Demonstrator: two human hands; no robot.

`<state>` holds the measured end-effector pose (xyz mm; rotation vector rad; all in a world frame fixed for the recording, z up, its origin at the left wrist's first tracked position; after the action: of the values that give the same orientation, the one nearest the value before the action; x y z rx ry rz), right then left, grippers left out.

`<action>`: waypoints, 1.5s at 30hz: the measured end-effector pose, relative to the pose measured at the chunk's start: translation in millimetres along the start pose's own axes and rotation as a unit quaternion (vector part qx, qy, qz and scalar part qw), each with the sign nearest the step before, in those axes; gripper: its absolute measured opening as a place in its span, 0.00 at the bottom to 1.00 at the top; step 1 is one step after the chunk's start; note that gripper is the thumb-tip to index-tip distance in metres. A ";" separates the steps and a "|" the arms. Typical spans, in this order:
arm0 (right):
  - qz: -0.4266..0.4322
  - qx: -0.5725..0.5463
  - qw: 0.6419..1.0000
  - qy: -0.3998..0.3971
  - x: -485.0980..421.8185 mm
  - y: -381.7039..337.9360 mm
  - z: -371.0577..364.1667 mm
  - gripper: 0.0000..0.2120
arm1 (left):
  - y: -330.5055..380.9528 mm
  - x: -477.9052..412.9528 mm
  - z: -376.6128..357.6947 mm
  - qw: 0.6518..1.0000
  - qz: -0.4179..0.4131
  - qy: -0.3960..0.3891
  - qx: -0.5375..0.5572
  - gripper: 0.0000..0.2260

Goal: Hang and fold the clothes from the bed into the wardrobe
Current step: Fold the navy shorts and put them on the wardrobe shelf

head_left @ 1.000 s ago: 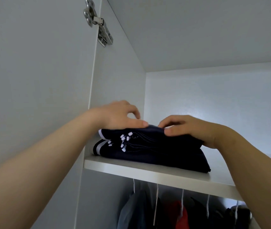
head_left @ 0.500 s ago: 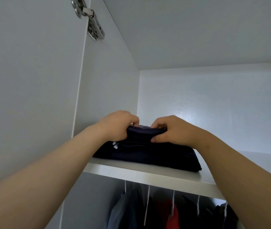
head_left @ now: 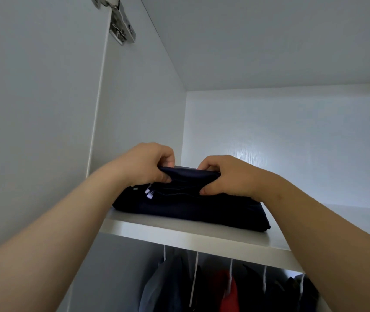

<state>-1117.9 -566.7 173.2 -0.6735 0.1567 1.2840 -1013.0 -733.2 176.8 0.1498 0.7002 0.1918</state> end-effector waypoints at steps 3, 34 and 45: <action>0.012 0.015 0.998 -0.054 -0.4 1.1 -3.4 0.10 | 2.3 -2.7 -4.0 0.999 0.002 -0.013 -0.041 0.14; -0.116 0.117 0.952 0.259 76.3 -30.4 -29.6 0.18 | 38.4 53.2 -39.1 0.983 0.135 0.100 0.070 0.19; -0.224 0.000 0.850 0.477 266.3 -52.6 -54.5 0.07 | 170.0 165.3 -75.2 0.832 -0.040 0.005 0.553 0.13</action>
<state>-975.5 -381.4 24.7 -1.2260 0.7657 0.4078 -959.6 -525.4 51.0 1.2343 0.7566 -0.3259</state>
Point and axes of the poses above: each hand's wrist, its own x-axis away from the middle knuckle, its own z-axis out of the back of the hand, y = z × x, the point moved 1 cm from there along -x, towards the middle knuckle, and after that the axes turned 5 degrees about z, right-handed, at the moved point
